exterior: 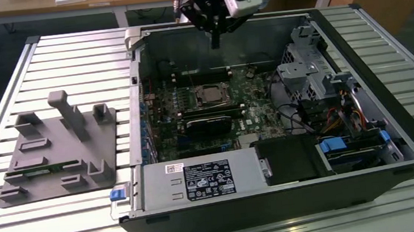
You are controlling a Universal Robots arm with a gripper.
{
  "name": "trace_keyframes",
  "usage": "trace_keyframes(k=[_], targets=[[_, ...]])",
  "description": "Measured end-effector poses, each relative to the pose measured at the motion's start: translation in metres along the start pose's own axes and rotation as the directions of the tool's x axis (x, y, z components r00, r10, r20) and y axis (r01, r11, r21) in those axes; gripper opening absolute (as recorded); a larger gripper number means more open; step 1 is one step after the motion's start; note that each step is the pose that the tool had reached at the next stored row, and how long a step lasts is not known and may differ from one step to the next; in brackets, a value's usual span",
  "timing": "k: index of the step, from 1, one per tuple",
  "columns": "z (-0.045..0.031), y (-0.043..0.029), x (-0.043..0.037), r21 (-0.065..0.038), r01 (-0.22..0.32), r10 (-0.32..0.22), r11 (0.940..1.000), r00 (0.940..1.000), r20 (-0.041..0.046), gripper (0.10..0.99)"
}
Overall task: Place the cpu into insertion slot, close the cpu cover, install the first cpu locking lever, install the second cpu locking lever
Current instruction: 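Close the cpu cover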
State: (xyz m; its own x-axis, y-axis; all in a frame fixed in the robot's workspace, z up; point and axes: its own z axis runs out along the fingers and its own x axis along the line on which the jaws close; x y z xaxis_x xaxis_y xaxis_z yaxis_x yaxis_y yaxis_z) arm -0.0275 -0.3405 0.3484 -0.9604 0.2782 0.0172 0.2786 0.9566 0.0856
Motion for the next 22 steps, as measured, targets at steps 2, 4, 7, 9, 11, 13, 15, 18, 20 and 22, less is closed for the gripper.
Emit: trace_keyframes(k=[2, 4, 7, 9, 11, 13, 15, 18, 20, 22], targets=[[0.0029, -0.0002, 0.0000, -0.001, -0.038, 0.038, 0.9993, 0.9993, 0.0032, 0.106], [0.0054, -0.0005, -0.0001, -0.002, -0.073, 0.073, 0.9973, 0.9973, 0.0065, 0.106], [0.0094, -0.0008, -0.0001, -0.003, -0.127, 0.127, 0.9919, 0.9918, 0.0126, 0.106], [0.0115, -0.0010, -0.0002, -0.003, -0.157, 0.158, 0.9875, 0.9874, 0.0165, 0.106], [0.0128, -0.0011, -0.0002, 0.000, -0.182, 0.182, 0.9833, 0.9831, 0.0221, 0.106], [0.0135, -0.0012, -0.0002, 0.015, -0.197, 0.196, 0.9803, 0.9800, 0.0326, 0.106], [0.0143, -0.0011, -0.0002, 0.035, -0.202, 0.200, 0.9787, 0.9787, 0.0444, 0.106], [0.0169, -0.0016, 0.0005, 0.049, -0.215, 0.213, 0.9753, 0.9756, 0.0540, 0.106], [0.0188, -0.0016, 0.0006, 0.049, -0.244, 0.241, 0.9686, 0.9689, 0.0565, 0.106], [0.0205, -0.0017, 0.0008, 0.048, -0.272, 0.269, 0.9611, 0.9613, 0.0588, 0.106]])
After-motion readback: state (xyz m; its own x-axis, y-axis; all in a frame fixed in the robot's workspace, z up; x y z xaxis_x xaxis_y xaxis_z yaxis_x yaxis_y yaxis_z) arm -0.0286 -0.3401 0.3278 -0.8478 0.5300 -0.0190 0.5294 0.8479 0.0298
